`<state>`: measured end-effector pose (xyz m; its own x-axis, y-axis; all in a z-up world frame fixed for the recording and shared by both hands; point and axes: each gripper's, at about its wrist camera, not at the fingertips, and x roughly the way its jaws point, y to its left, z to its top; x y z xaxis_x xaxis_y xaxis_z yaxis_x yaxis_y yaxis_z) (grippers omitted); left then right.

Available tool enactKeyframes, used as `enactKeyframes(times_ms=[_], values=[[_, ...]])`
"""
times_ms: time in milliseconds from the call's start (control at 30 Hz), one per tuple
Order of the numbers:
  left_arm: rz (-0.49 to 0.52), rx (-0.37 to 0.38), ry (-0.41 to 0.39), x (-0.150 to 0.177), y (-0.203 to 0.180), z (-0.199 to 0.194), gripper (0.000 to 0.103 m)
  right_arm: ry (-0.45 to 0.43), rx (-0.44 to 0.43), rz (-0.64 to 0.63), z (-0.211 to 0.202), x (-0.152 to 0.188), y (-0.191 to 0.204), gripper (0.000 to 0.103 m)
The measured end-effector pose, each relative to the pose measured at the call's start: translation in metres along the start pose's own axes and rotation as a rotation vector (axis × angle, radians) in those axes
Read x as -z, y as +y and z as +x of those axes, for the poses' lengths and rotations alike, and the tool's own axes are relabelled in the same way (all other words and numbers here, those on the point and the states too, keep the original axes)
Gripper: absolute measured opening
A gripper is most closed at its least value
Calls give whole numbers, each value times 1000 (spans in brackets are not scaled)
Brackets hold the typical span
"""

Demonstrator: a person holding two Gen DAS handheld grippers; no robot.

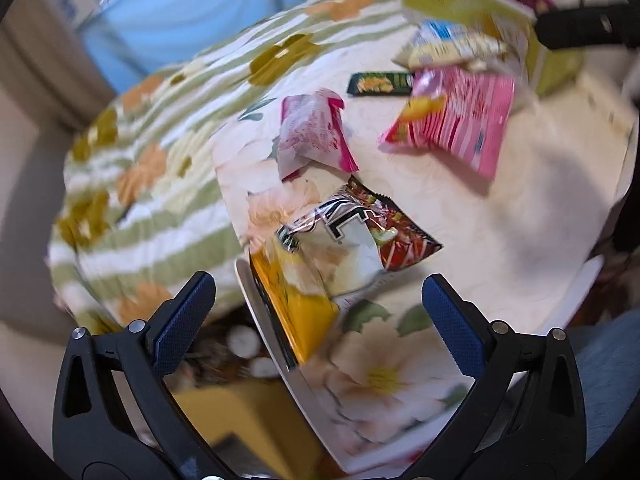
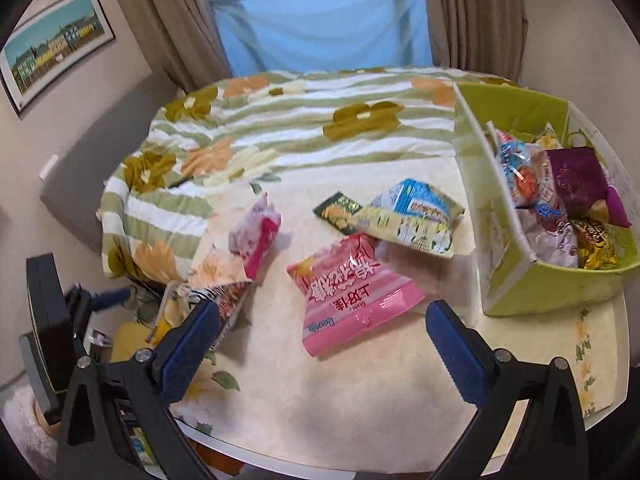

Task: Organize snacks
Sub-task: 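Grasp the striped chip bag with the left tool while the right tool grasps the pink candy bag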

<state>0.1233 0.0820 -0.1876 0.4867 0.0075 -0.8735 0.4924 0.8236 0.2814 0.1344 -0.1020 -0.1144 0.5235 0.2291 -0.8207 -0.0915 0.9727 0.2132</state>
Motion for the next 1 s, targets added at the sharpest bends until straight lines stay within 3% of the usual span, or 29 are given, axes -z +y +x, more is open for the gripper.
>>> enactKeyframes(times_ms=[167, 500, 633, 767, 1000], values=[[58, -13, 14, -12, -4, 25, 102, 40, 9, -21, 30, -2, 0, 103], [49, 1, 91, -26, -6, 63, 86, 83, 74, -174, 84, -9, 13, 103], [61, -7, 91, -30, -8, 67, 82, 98, 93, -225, 97, -9, 12, 103], [80, -10, 95, -32, -9, 68, 69, 116, 79, -227, 108, -12, 8, 103], [55, 2, 108, -38, -6, 68, 65, 133, 83, -265, 120, -12, 7, 103]])
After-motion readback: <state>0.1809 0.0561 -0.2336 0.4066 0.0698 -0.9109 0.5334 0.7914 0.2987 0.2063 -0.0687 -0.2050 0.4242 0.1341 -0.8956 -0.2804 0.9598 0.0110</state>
